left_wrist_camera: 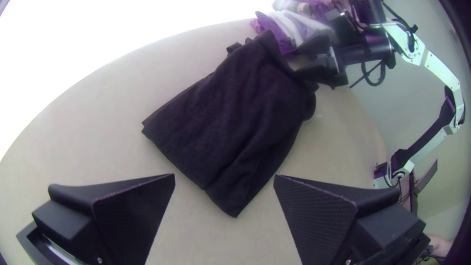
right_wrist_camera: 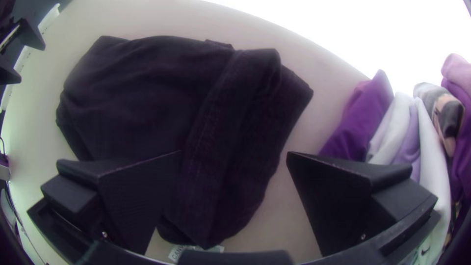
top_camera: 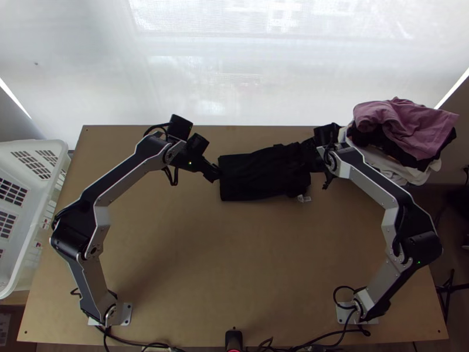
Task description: Fold the t-shirt
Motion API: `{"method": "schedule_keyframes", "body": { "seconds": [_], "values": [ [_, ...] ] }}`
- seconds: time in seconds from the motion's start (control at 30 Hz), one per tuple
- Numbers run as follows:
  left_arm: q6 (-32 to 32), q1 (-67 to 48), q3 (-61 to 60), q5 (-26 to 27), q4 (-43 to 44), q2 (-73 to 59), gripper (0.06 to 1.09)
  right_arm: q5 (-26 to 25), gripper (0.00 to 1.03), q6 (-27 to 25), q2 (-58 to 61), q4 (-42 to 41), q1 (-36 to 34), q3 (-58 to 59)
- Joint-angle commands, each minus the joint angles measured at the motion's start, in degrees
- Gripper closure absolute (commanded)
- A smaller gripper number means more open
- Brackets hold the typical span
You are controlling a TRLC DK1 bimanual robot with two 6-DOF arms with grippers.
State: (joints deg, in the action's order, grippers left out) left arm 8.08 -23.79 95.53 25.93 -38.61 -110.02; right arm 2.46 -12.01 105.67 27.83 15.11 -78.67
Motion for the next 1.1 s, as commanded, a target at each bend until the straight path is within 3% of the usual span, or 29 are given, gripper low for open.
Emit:
{"method": "schedule_keyframes", "body": {
  "seconds": [0.0, 0.27, 0.37, 0.63, 1.07],
  "values": [
    [0.6, -0.5, 3.3, -1.0, -0.1, -4.2, 0.11, 0.4, 0.05, 0.9, -7.0, -1.2, -3.7, 7.6],
    [0.4, -1.8, 9.2, -2.4, -0.2, -9.4, 0.11, -0.2, 0.05, -0.8, -10.4, -7.3, 2.8, 8.2],
    [0.4, -2.5, 12.2, -3.3, -0.9, -11.9, 0.11, -3.9, 0.05, -4.5, -10.4, -10.3, 8.3, 9.5],
    [0.6, -3.6, 18.0, -4.1, -2.5, -18.0, 0.11, -7.5, 0.05, -15.1, -10.0, -22.8, 19.4, 16.4],
    [0.9, -4.1, 18.3, -5.0, -3.1, -19.7, 0.11, -7.5, 0.05, -25.3, -7.1, -36.7, 22.7, 26.2]
  ]
}}
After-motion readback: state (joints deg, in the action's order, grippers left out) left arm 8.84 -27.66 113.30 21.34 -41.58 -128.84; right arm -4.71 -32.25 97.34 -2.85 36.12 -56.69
